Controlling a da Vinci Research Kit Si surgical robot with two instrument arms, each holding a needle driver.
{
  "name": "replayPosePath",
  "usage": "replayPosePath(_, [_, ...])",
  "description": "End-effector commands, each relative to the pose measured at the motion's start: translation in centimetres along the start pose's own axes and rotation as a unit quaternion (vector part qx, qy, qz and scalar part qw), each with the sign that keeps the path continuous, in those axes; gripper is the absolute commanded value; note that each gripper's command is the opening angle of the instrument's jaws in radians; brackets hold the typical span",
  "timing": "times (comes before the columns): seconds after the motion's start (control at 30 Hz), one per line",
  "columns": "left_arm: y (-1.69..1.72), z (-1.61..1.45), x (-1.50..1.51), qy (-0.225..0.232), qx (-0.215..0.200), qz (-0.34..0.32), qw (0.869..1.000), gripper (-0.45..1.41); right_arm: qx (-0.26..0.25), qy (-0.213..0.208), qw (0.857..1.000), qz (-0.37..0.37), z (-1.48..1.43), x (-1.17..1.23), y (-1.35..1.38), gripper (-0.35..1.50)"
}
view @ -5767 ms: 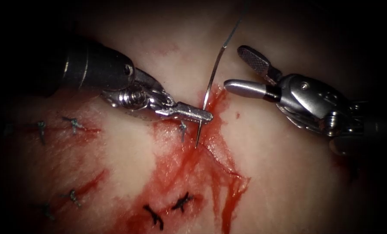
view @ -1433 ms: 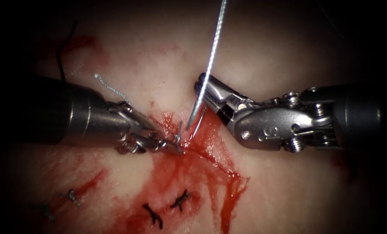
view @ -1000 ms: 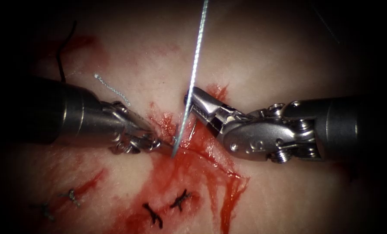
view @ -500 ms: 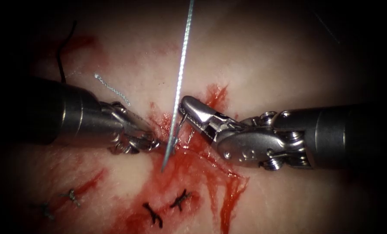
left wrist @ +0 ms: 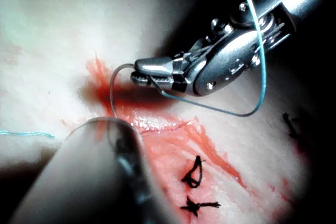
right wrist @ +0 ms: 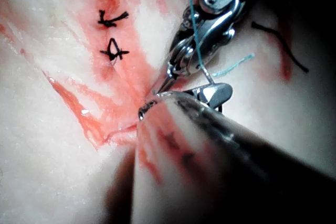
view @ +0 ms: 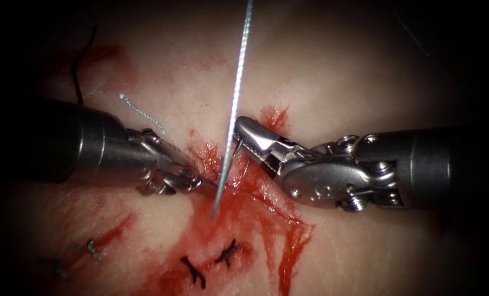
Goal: Wound Closure
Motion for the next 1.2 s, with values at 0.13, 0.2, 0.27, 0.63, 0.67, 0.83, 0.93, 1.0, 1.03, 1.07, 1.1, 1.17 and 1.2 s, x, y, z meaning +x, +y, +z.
replayPosePath(0.13, [0.01,0.08,0.01,0.000,0.000,0.000,1.000,-0.45,0.001,0.002,1.000,0.005,0.06,0.04,0.07,-0.35])
replayPosePath(0.2, [0.01,0.08,0.01,0.000,0.000,0.000,1.000,-0.45,0.006,0.000,1.000,0.008,0.06,0.06,0.08,-0.35])
replayPosePath(0.27, [0.01,0.08,0.01,0.000,0.000,0.000,1.000,-0.45,0.010,0.000,1.000,0.014,0.05,0.08,0.08,-0.35])
replayPosePath(0.63, [0.01,0.08,0.01,0.000,0.000,0.000,1.000,-0.45,0.030,0.000,0.999,0.018,0.06,0.08,0.02,-0.35])
replayPosePath(0.67, [0.01,0.08,0.01,0.000,0.000,0.000,1.000,-0.45,0.030,0.000,0.999,0.018,0.07,0.08,0.02,-0.35])
replayPosePath(0.83, [0.02,0.08,0.02,0.000,0.000,0.000,1.000,-0.45,0.031,0.002,0.999,0.018,0.10,0.08,-0.01,-0.35])
replayPosePath(0.93, [0.02,0.08,0.01,0.000,0.000,-0.001,1.000,-0.45,0.031,0.005,0.999,0.016,0.12,0.08,-0.04,-0.35])
replayPosePath(1.0, [0.02,0.08,0.01,0.000,0.000,-0.001,1.000,-0.45,0.032,0.008,0.999,0.014,0.12,0.07,-0.08,-0.35])
replayPosePath(1.03, [0.03,0.08,0.01,0.000,0.000,-0.001,1.000,-0.45,0.034,0.008,0.999,0.007,0.14,0.06,-0.11,-0.35])
replayPosePath(1.07, [0.03,0.08,0.01,0.000,0.000,-0.001,1.000,-0.45,0.034,0.008,0.999,0.007,0.14,0.06,-0.11,-0.35])
replayPosePath(1.1, [0.03,0.08,0.01,0.000,0.000,-0.001,1.000,-0.45,0.033,0.007,0.999,0.007,0.15,0.06,-0.11,-0.35])
replayPosePath(1.17, [0.03,0.08,0.01,-0.001,0.000,-0.001,1.000,-0.45,0.034,0.008,0.999,0.000,0.15,0.04,-0.12,-0.35])
replayPosePath(1.2, [0.03,0.08,0.01,-0.001,0.000,-0.001,1.000,-0.45,0.034,0.009,0.999,-0.005,0.15,0.03,-0.12,-0.35])
